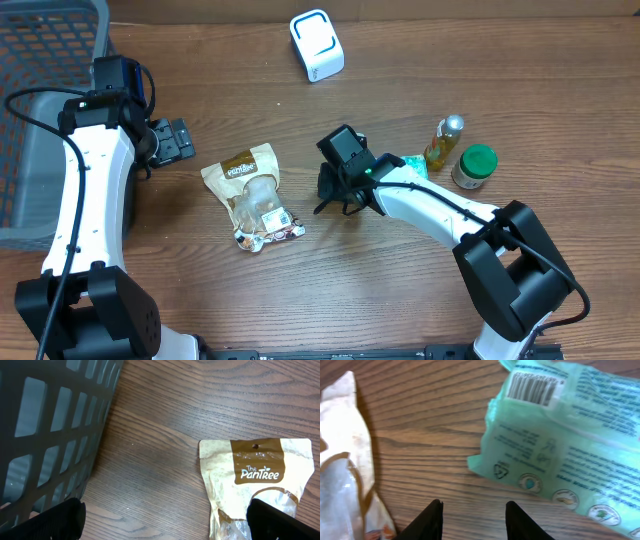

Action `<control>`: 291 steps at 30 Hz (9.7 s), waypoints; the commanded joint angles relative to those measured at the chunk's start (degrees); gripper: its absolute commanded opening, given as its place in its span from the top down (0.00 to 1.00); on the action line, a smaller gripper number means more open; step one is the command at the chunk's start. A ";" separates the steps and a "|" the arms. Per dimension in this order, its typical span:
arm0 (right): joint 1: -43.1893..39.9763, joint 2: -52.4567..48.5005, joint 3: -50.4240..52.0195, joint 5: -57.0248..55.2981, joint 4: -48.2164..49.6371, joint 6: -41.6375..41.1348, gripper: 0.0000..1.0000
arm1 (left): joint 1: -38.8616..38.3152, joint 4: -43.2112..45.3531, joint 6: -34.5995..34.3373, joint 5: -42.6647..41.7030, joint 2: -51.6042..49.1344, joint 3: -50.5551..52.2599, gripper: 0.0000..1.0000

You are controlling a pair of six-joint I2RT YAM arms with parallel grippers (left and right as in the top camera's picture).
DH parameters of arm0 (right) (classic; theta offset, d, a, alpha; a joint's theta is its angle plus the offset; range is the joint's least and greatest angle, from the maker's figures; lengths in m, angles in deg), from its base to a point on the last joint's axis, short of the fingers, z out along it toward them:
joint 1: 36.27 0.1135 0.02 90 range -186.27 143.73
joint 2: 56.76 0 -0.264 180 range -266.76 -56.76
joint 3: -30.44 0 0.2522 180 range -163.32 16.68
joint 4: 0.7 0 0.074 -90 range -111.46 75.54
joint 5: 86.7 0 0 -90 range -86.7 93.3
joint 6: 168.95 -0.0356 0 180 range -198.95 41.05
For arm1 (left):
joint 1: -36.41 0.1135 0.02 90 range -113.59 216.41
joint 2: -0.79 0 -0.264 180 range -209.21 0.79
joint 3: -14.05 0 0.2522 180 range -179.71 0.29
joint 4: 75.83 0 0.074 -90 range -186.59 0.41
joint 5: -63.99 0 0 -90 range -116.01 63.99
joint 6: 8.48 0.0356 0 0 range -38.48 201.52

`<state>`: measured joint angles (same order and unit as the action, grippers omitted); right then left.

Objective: Scan the item barcode

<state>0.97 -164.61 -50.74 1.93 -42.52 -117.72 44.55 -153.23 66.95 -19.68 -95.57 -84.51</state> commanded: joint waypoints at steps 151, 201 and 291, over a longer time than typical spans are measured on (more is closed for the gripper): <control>10.60 -4.35 -22.64 4.17 -24.70 26.45 0.24 | 0.09 0.00 0.66 0.70 0.90 -1.14 0.00; -0.13 -7.28 -22.64 8.33 -24.70 24.24 0.00 | 0.09 0.00 0.66 0.70 0.90 -1.14 0.00; -0.98 -11.76 -27.65 21.99 -22.82 30.32 0.06 | -19.15 8.92 2.80 -14.10 -10.99 25.55 0.96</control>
<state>0.79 -178.45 -74.04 24.78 -64.29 -87.90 25.51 -147.04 70.78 -39.09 -102.63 -59.96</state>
